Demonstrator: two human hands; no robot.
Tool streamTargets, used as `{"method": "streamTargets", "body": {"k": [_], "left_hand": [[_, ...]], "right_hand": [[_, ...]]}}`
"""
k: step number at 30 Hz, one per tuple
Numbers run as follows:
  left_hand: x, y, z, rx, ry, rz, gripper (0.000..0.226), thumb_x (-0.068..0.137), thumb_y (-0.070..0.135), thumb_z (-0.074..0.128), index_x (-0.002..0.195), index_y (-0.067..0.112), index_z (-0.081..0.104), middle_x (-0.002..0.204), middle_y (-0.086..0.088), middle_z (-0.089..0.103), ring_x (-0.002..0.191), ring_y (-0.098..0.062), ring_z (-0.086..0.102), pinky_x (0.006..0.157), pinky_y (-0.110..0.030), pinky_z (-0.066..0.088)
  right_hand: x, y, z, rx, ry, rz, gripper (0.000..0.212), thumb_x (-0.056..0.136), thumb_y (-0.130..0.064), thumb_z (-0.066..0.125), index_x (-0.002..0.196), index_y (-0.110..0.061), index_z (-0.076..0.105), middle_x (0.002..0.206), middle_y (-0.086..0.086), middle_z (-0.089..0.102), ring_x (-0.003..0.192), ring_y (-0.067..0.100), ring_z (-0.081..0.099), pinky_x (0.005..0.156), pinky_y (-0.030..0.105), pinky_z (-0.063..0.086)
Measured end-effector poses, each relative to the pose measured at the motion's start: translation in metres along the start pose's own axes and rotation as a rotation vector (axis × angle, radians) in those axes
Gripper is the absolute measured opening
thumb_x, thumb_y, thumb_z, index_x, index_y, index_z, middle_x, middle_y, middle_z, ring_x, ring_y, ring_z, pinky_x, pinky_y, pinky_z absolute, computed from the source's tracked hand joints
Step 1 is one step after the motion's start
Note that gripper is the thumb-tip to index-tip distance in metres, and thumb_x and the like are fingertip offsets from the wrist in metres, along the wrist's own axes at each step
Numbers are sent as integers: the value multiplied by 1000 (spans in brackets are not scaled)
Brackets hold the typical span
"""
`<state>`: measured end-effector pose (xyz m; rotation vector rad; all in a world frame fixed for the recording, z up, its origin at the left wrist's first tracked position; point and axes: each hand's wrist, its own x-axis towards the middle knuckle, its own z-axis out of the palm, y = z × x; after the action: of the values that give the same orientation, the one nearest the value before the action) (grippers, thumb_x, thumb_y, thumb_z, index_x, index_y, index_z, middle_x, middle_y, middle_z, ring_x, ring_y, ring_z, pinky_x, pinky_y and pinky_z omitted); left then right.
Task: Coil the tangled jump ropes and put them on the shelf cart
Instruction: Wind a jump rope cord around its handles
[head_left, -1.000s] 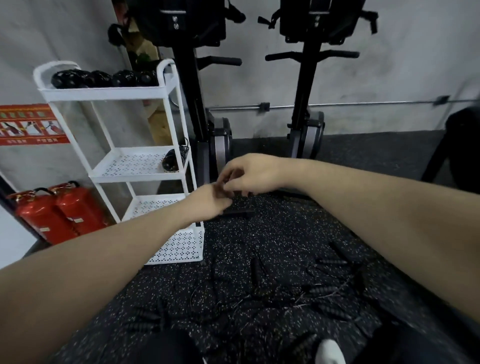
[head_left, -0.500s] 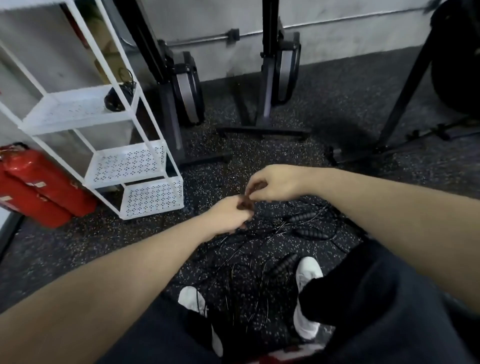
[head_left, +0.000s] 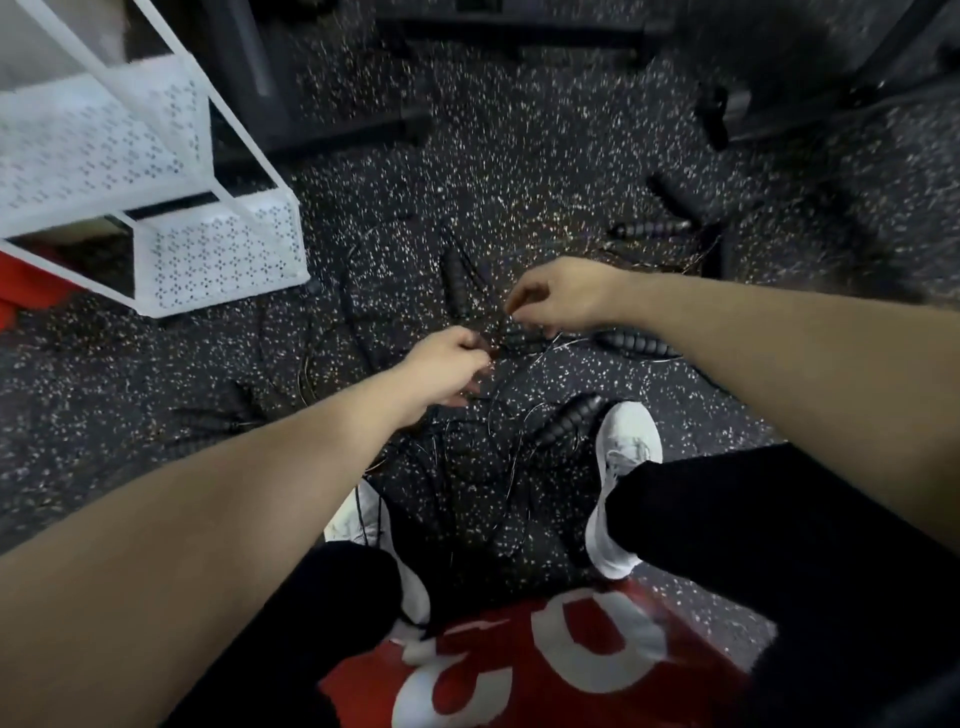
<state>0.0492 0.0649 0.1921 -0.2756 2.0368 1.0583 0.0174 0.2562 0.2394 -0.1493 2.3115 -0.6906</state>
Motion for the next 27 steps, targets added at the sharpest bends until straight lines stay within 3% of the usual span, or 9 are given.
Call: {"method": "streamTargets", "body": {"k": [3, 8, 11, 14, 17, 19, 20, 24, 27], "left_hand": [[45, -14, -4, -26, 16, -60, 24, 103, 21, 56, 127, 25, 58, 115, 0, 68, 102, -18, 69, 91, -40, 61], [122, -27, -8, -58, 86, -111, 20, 101, 17, 59, 120, 24, 60, 102, 2, 64, 92, -15, 64, 83, -33, 61], [169, -36, -6, -57, 135, -114, 22, 98, 20, 62, 121, 21, 63, 100, 1, 65, 96, -19, 64, 91, -37, 59], [212, -44, -5, -49, 199, -115, 8, 96, 22, 64, 104, 23, 62, 93, 5, 63, 94, -19, 62, 93, -33, 55], [251, -45, -6, -30, 252, -117, 5, 96, 20, 64, 91, 21, 66, 82, 4, 61, 79, -15, 60, 73, -27, 51], [275, -45, -5, -44, 291, -141, 19, 94, 25, 66, 110, 15, 66, 86, 1, 64, 71, -13, 58, 58, -27, 42], [285, -46, -3, -74, 305, -166, 30, 94, 27, 68, 119, 13, 61, 93, -1, 66, 72, -13, 57, 57, -27, 40], [314, -48, 5, -138, 314, -222, 60, 92, 31, 74, 135, 13, 36, 123, -7, 59, 99, -25, 62, 85, -37, 50], [327, -51, 3, -80, 328, -237, 64, 91, 30, 77, 136, 14, 35, 121, -6, 60, 102, -27, 64, 92, -40, 54]], "right_hand": [[37, 20, 12, 9, -21, 41, 19, 104, -28, 56, 122, -27, 64, 98, -3, 69, 62, 5, 57, 46, 14, 42], [102, 46, 31, 45, -21, 119, 22, 102, -25, 58, 123, -27, 64, 89, -9, 66, 64, 5, 58, 42, 14, 41], [140, 57, 39, 58, -23, 135, 27, 101, -25, 56, 126, -25, 65, 90, -8, 67, 71, 5, 62, 54, 18, 45], [171, 65, 48, 73, -43, 155, 25, 100, -24, 54, 122, -24, 67, 101, -1, 73, 81, 11, 68, 63, 22, 51], [195, 73, 59, 67, -43, 170, 26, 98, -26, 55, 122, -24, 66, 97, -2, 70, 82, 13, 65, 65, 23, 47], [206, 79, 66, 88, -55, 164, 25, 99, -28, 55, 120, -27, 67, 92, -6, 68, 73, 6, 61, 58, 20, 41], [209, 82, 69, 86, -66, 158, 25, 99, -28, 55, 120, -28, 67, 90, -8, 66, 71, 3, 58, 56, 17, 39], [215, 99, 77, 112, -86, 194, 26, 99, -24, 51, 118, -27, 68, 86, -13, 60, 69, 3, 54, 54, 18, 38], [216, 113, 84, 147, -83, 258, 22, 98, -26, 51, 112, -25, 69, 86, -6, 66, 68, 8, 57, 55, 21, 40]]}}
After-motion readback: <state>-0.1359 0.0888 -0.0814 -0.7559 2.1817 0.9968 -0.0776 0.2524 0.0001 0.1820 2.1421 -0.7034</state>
